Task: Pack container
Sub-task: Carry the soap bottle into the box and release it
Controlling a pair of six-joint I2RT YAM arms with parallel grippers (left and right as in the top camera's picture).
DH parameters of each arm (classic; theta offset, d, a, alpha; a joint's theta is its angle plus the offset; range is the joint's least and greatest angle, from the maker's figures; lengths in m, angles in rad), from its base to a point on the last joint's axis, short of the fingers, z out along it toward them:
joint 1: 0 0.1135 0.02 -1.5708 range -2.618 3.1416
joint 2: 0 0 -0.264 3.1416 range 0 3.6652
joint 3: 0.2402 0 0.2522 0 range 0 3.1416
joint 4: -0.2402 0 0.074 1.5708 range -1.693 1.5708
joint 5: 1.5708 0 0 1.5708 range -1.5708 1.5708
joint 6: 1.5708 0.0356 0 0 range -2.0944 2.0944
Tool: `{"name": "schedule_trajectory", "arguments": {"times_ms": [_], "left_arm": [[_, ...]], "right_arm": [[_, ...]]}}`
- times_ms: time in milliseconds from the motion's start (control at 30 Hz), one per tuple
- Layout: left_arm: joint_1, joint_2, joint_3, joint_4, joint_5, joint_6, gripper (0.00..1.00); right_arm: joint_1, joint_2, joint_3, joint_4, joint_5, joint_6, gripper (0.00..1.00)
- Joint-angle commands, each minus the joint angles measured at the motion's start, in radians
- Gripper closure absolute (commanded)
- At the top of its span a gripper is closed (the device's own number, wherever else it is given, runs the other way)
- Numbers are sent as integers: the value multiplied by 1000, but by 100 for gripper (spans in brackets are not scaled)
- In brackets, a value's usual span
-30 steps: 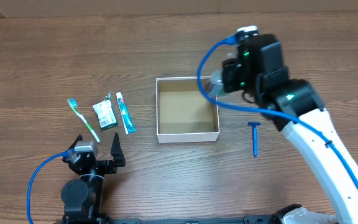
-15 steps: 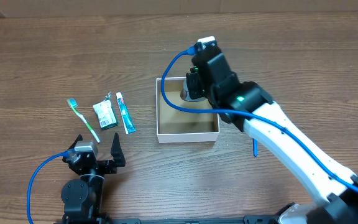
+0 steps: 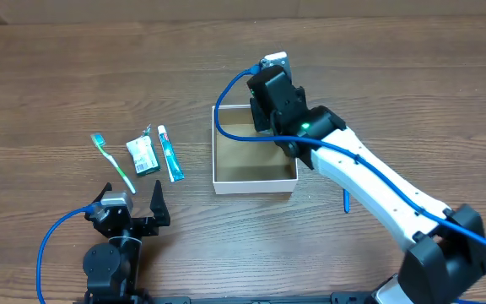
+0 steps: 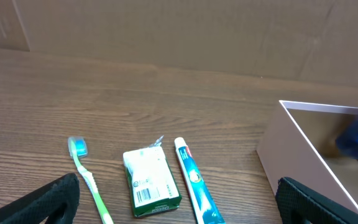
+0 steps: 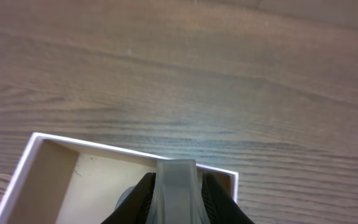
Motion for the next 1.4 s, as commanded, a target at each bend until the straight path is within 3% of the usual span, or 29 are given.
{"name": "schedule_trajectory", "arguments": {"times_ms": [0,533,767,967,1133,1367], "left_arm": [[5,-8,-3,1,-6,-11,0],[5,-8,-3,1,-6,-11,0],[5,-8,-3,1,-6,-11,0],[5,-8,-3,1,-6,-11,0],[5,-8,-3,1,-6,-11,0],[5,-8,-3,1,-6,-11,0]], "right_arm": [[-6,29,18,26,39,-3,84],[-23,52,18,55,39,-34,84],[-23,52,18,51,39,-34,41],[-23,43,18,51,39,-34,31],[-23,-44,21,42,39,-34,30],[-50,-298,80,-238,40,18,30]]}}
